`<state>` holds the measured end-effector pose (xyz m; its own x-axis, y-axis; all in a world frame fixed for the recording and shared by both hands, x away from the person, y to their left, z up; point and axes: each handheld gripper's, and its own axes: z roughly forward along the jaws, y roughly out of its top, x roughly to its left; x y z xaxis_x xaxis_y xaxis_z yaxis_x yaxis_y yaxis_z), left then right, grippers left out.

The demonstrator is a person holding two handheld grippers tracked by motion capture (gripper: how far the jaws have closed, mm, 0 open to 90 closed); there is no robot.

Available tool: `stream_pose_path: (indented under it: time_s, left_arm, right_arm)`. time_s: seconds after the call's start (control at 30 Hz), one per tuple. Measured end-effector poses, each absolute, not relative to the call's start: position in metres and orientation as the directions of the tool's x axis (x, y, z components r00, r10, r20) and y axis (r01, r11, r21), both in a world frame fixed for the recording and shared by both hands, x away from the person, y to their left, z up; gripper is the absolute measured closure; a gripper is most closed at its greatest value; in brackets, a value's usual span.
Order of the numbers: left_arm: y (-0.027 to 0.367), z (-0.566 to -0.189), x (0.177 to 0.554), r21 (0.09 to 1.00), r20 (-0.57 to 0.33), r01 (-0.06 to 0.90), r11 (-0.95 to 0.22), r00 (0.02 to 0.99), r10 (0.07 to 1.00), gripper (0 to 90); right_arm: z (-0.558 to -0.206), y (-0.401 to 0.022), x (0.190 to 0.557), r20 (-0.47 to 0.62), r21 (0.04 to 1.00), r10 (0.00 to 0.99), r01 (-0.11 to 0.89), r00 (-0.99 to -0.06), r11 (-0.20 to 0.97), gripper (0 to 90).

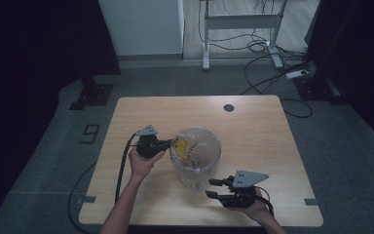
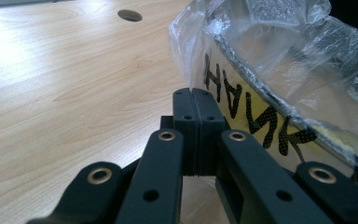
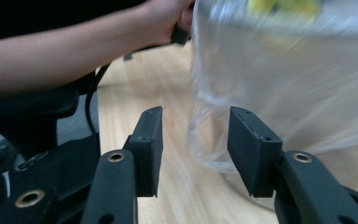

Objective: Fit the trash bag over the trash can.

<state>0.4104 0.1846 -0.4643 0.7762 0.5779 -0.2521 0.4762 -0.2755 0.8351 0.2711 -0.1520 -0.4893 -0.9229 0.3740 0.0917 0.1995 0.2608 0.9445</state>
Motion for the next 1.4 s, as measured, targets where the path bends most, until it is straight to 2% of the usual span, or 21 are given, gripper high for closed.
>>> stream_pose_path:
  time_s: [0.1, 0.27, 0.33, 0.43, 0.5, 0.63, 0.9, 1.03, 1.17, 1.27, 1.4]
  left_arm:
    - [0.185, -0.464, 0.41, 0.835, -0.251, 0.477, -0.276, 0.775, 0.58, 89.0]
    - [0.185, -0.464, 0.41, 0.836, -0.244, 0.475, -0.275, 0.771, 0.588, 86.6]
    - [0.187, -0.463, 0.41, 0.845, -0.234, 0.467, -0.259, 0.761, 0.605, 79.4]
    - [0.192, -0.461, 0.41, 0.859, -0.238, 0.459, -0.227, 0.75, 0.617, 62.6]
    - [0.201, -0.456, 0.411, 0.879, -0.253, 0.438, -0.187, 0.762, 0.597, 57.5]
    - [0.208, -0.452, 0.411, 0.887, -0.257, 0.425, -0.181, 0.78, 0.571, 48.2]
    - [0.221, -0.441, 0.404, 0.906, -0.228, 0.378, -0.19, 0.815, 0.532, 42.4]
    - [0.223, -0.438, 0.397, 0.916, -0.213, 0.353, -0.193, 0.832, 0.511, 36.3]
    - [0.221, -0.435, 0.392, 0.915, -0.186, 0.333, -0.228, 0.85, 0.493, 33.6]
    - [0.219, -0.43, 0.388, 0.914, -0.146, 0.298, -0.274, 0.873, 0.465, 31.9]
    - [0.216, -0.423, 0.385, 0.917, -0.137, 0.283, -0.281, 0.886, 0.443, 32.2]
  right_arm:
    - [-0.476, -0.169, 0.273, 0.056, 0.958, 0.42, 0.167, -0.906, 0.232, 54.0]
    - [-0.459, -0.195, 0.294, 0.075, 0.969, 0.514, 0.184, -0.855, 0.165, 52.8]
    - [-0.457, -0.2, 0.3, 0.08, 0.97, 0.53, 0.188, -0.844, 0.152, 52.5]
    - [-0.459, -0.202, 0.304, 0.091, 0.971, 0.543, 0.196, -0.835, 0.139, 52.4]
    - [-0.463, -0.201, 0.304, 0.094, 0.97, 0.549, 0.201, -0.83, 0.137, 52.3]
    - [-0.467, -0.201, 0.303, 0.099, 0.97, 0.551, 0.203, -0.828, 0.13, 52.1]
    - [-0.468, -0.202, 0.297, 0.1, 0.973, 0.551, 0.198, -0.828, 0.121, 52.2]
    - [-0.477, -0.204, 0.294, 0.111, 0.969, 0.557, 0.213, -0.823, 0.123, 51.1]
    - [-0.487, -0.209, 0.294, 0.129, 0.964, 0.573, 0.238, -0.809, 0.119, 48.7]
    - [-0.495, -0.214, 0.293, 0.139, 0.959, 0.588, 0.257, -0.797, 0.122, 43.8]
    - [-0.5, -0.219, 0.29, 0.152, 0.958, 0.591, 0.265, -0.792, 0.108, 39.7]
